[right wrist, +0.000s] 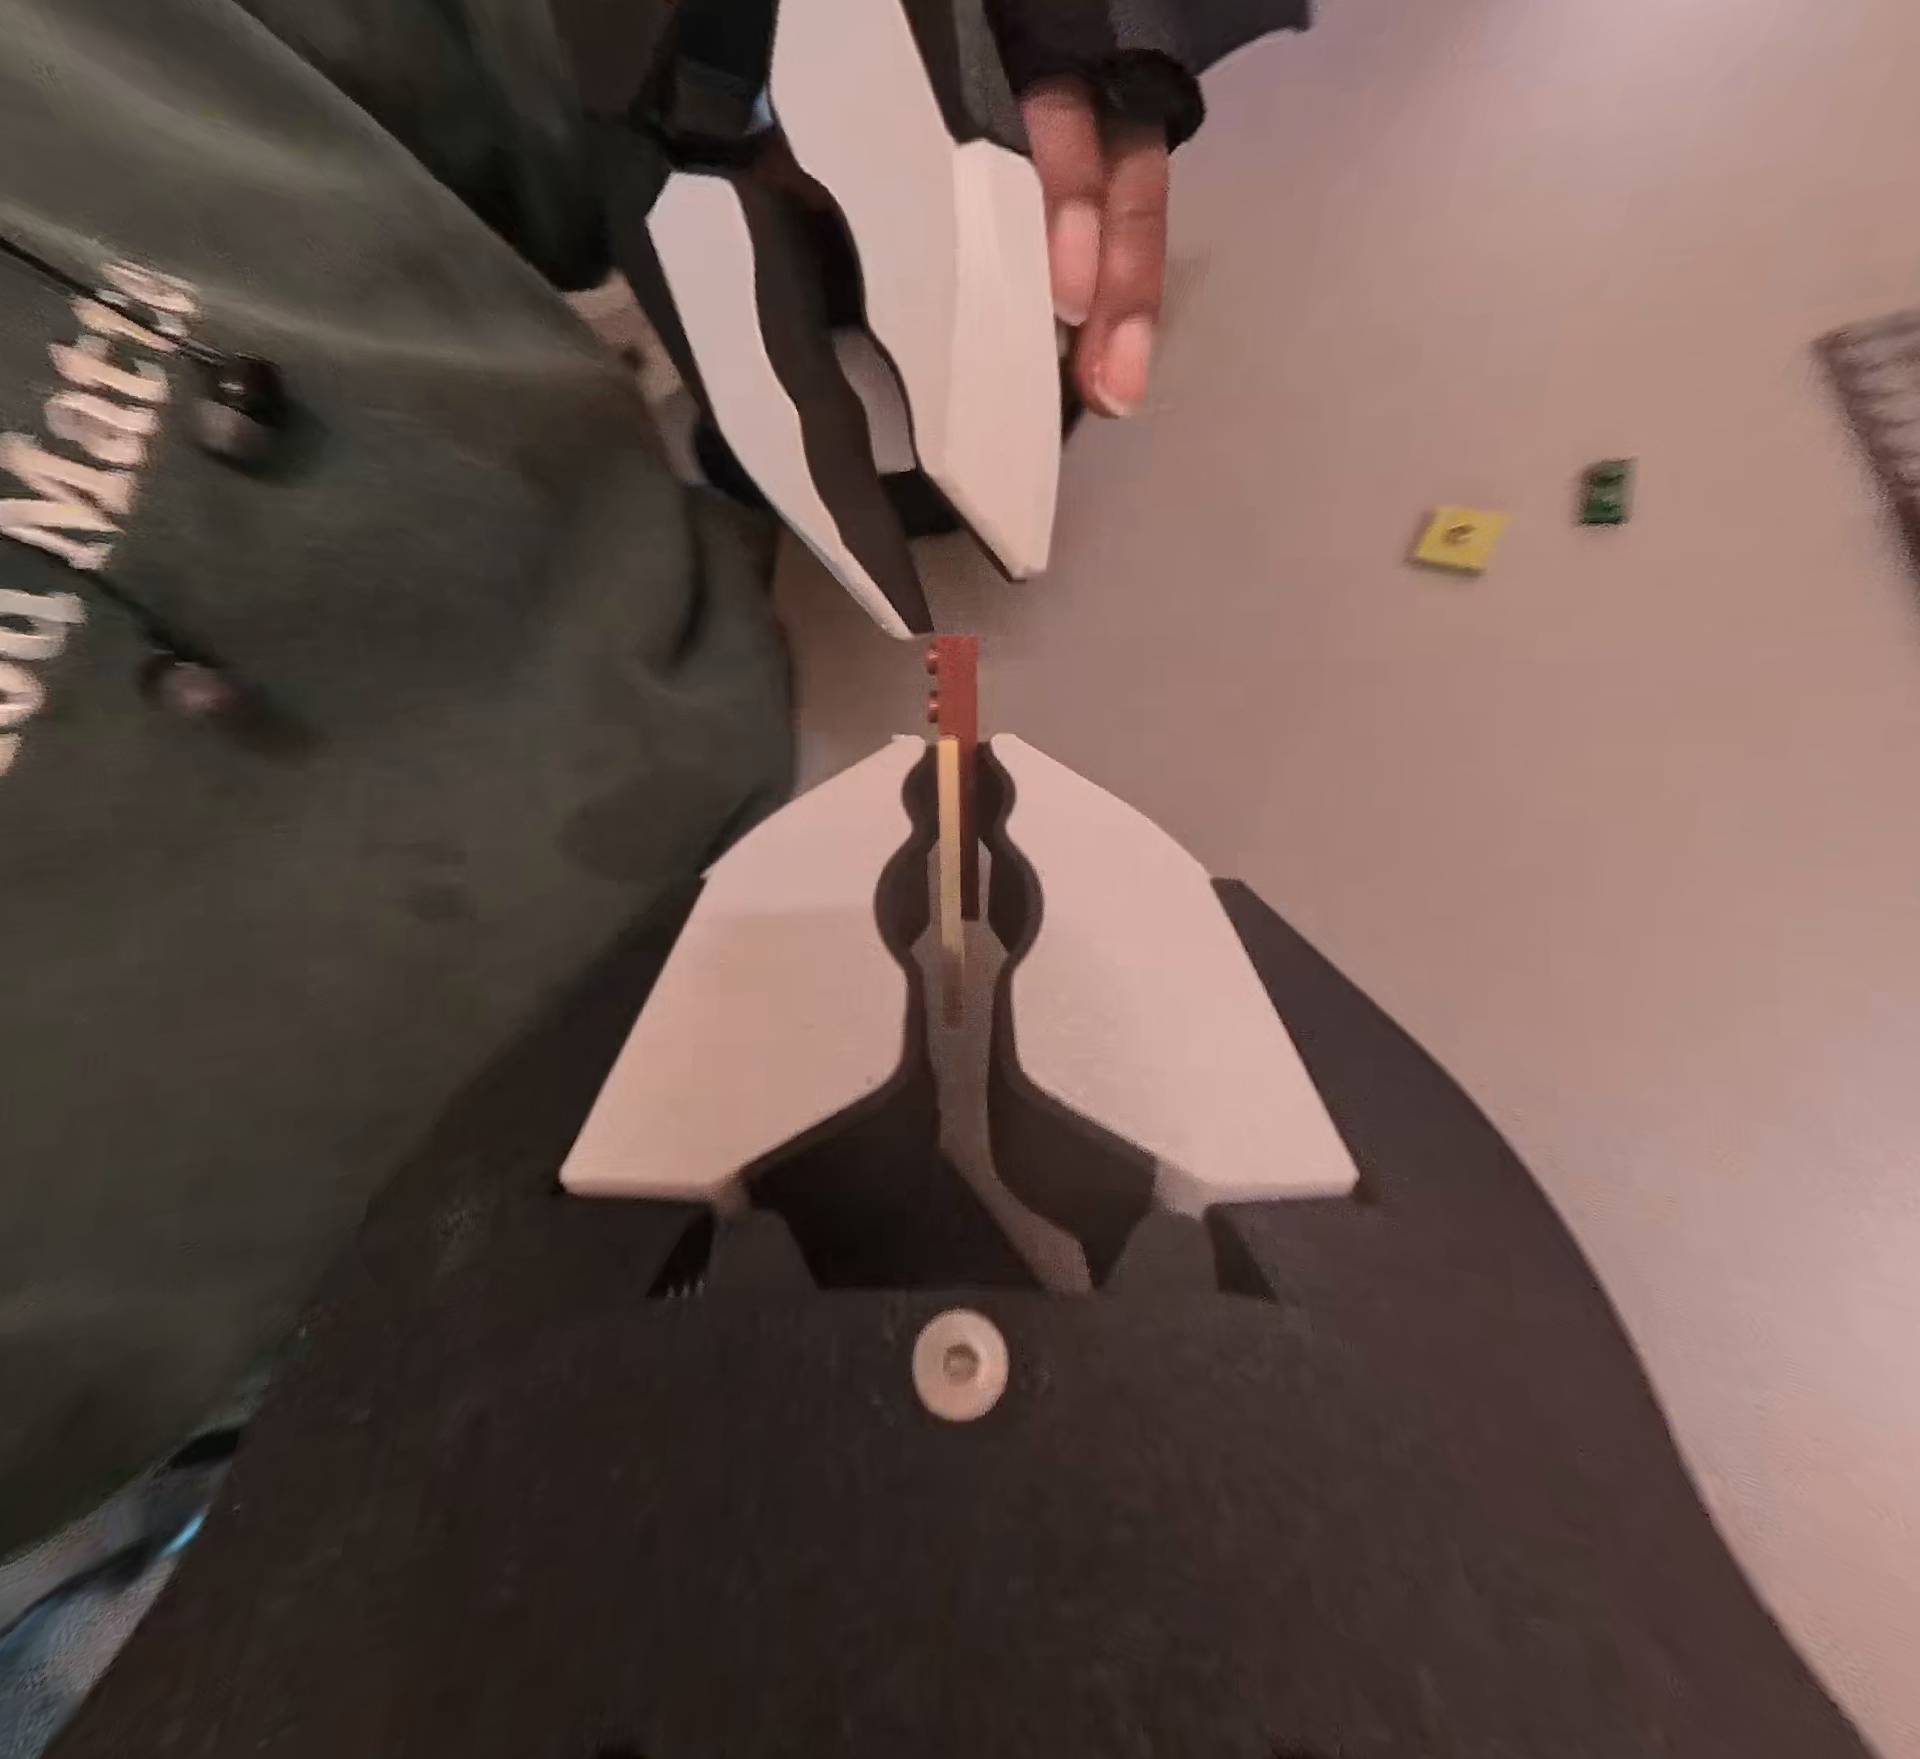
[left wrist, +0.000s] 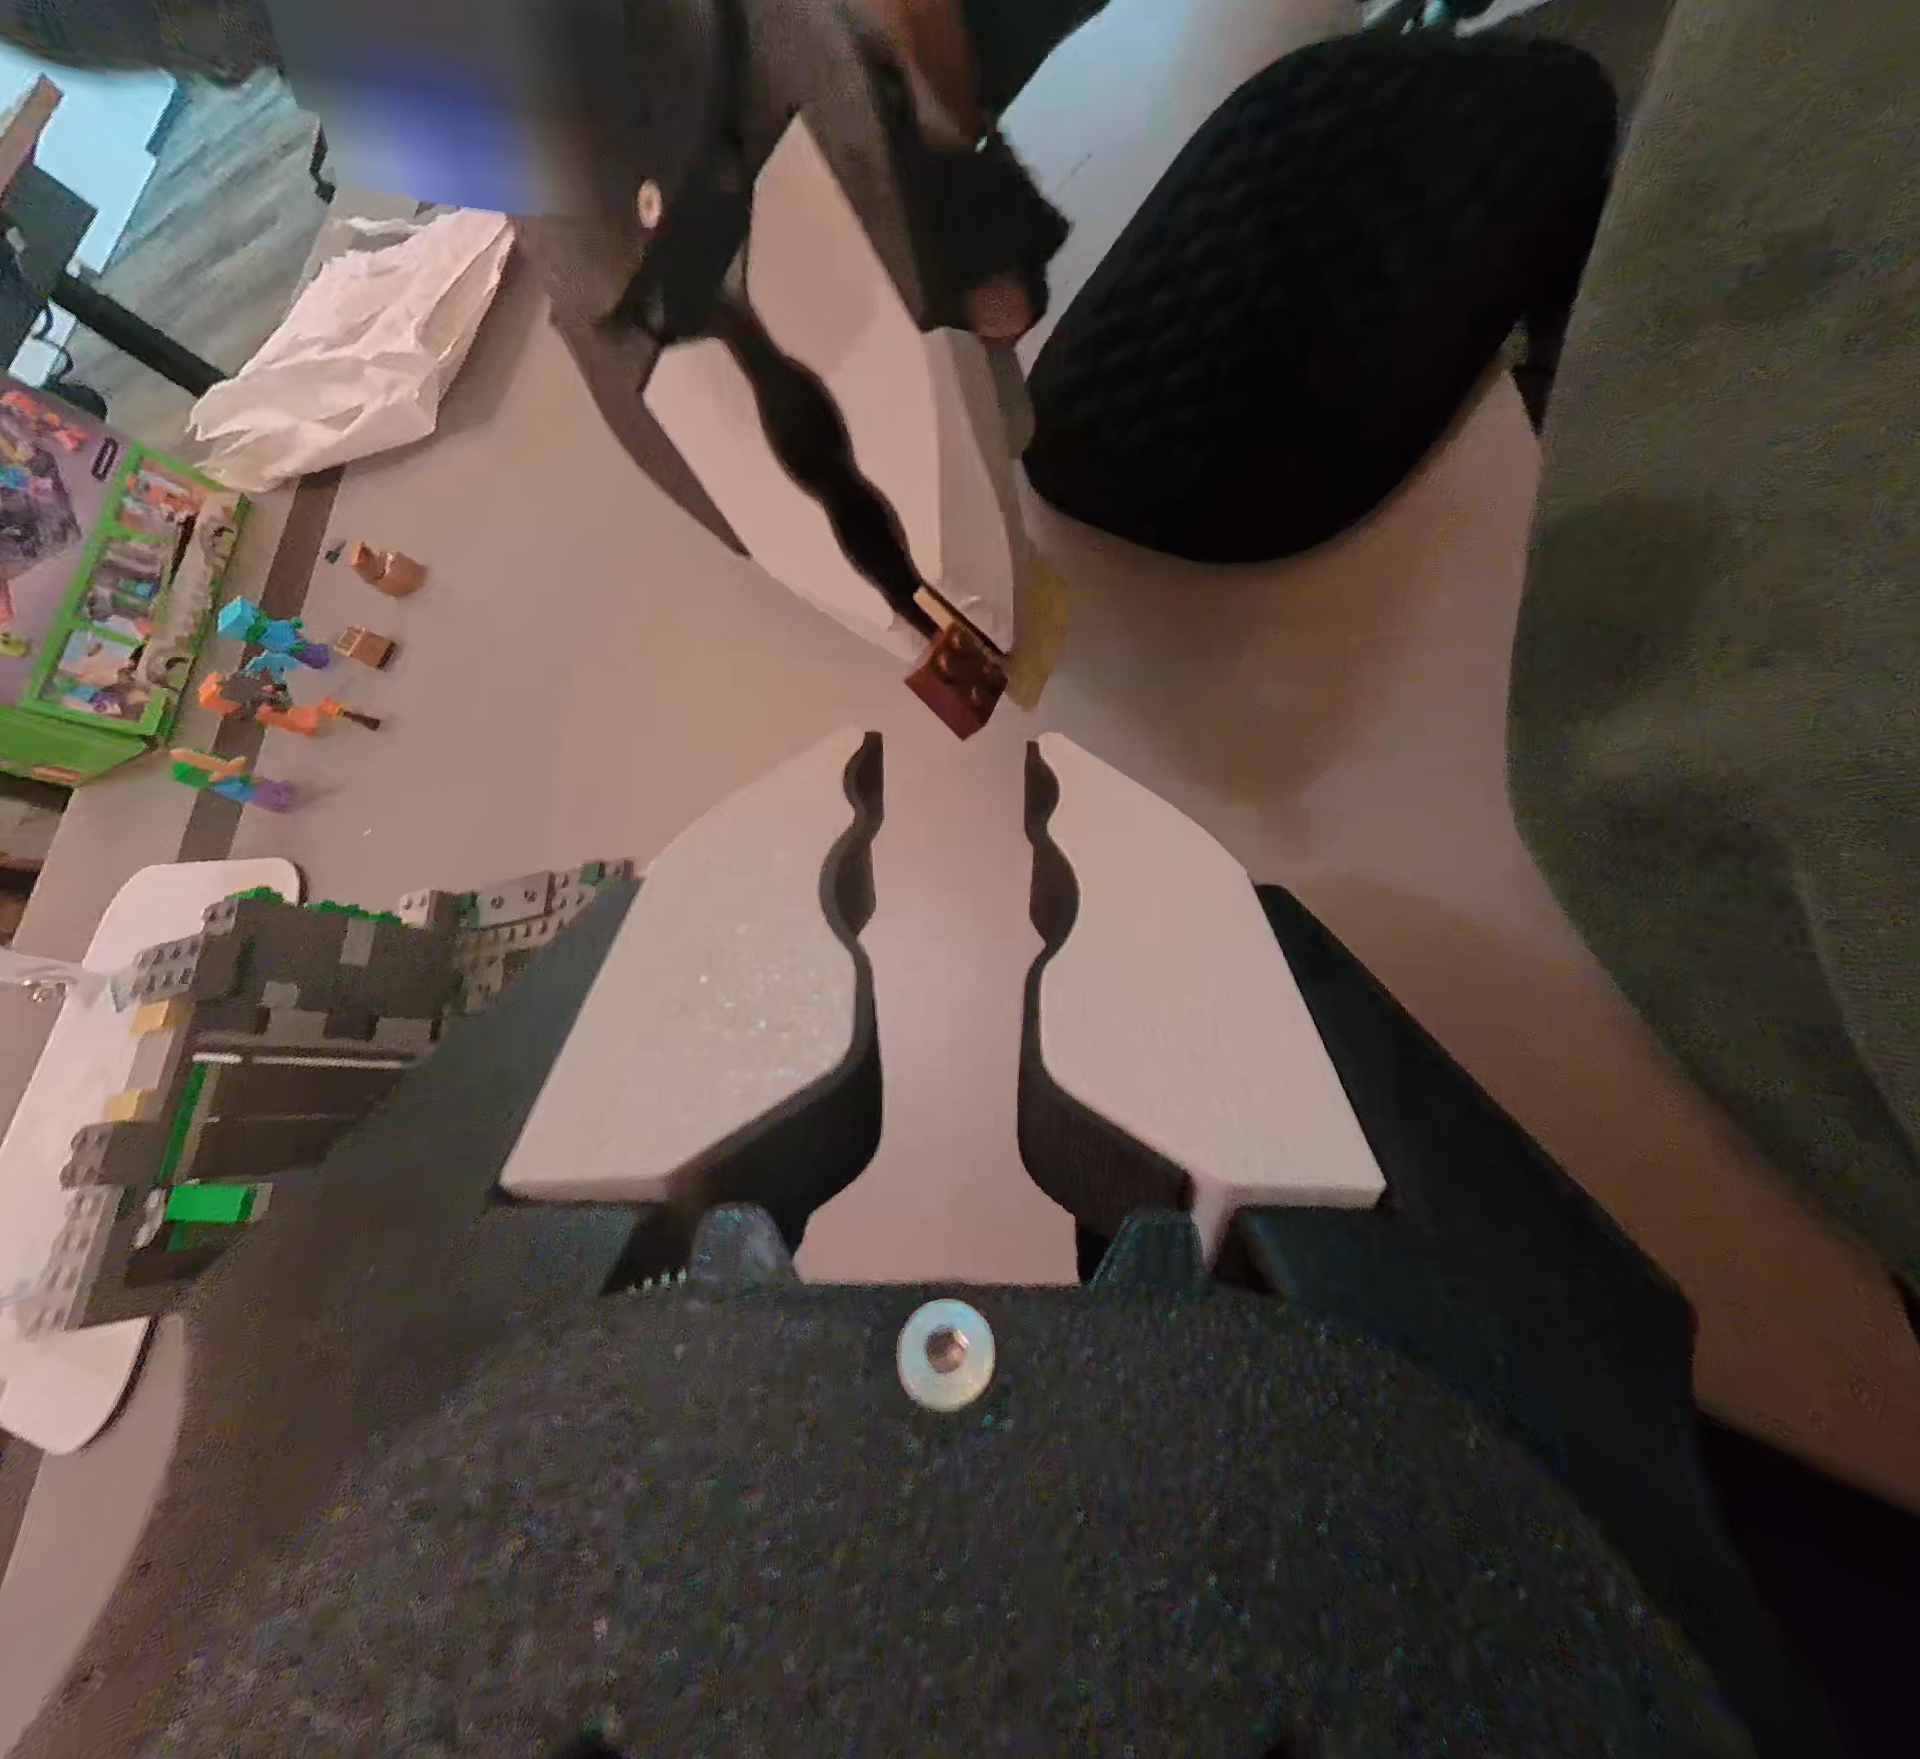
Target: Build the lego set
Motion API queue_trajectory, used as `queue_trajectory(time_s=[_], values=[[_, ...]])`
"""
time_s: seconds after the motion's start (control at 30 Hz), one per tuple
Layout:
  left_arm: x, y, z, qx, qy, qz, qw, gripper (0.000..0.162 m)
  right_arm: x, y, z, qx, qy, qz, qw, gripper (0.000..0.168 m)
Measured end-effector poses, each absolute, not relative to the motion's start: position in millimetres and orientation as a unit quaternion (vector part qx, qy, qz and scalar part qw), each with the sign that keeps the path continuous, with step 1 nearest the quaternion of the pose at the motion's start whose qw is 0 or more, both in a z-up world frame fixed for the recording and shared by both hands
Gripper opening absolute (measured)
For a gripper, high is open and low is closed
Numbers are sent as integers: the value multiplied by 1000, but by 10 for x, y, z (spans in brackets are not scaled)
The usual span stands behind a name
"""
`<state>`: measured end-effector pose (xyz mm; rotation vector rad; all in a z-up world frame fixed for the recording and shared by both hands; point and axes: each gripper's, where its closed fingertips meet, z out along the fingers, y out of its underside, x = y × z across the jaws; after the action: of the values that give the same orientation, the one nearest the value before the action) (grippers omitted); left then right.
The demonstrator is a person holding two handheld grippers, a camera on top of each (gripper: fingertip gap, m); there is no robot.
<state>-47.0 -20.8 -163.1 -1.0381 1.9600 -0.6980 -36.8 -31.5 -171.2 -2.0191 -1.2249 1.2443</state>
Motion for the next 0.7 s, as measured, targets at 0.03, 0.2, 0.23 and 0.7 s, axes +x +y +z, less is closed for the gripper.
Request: queue_trajectory(time_s=[0.03, 0.2, 0.23, 0.7], values=[[-463, -229, -1604, -406, 770, -288, 399, 26, -361, -340, -1697, -729, -443, 477, 211, 6], [-422, -311, -1510, -402, 741, -353, 406, 25, -378, -445, -1540, -683, -429, 578, 123, 6], [-417, -329, -1494, -399, 737, -362, 409, 24, -382, -457, -1523, -677, -429, 588, 108, 5], [-434, -518, -1402, -340, 745, -382, 428, 17, -446, -624, -1415, -627, -465, 625, 14, 6]])
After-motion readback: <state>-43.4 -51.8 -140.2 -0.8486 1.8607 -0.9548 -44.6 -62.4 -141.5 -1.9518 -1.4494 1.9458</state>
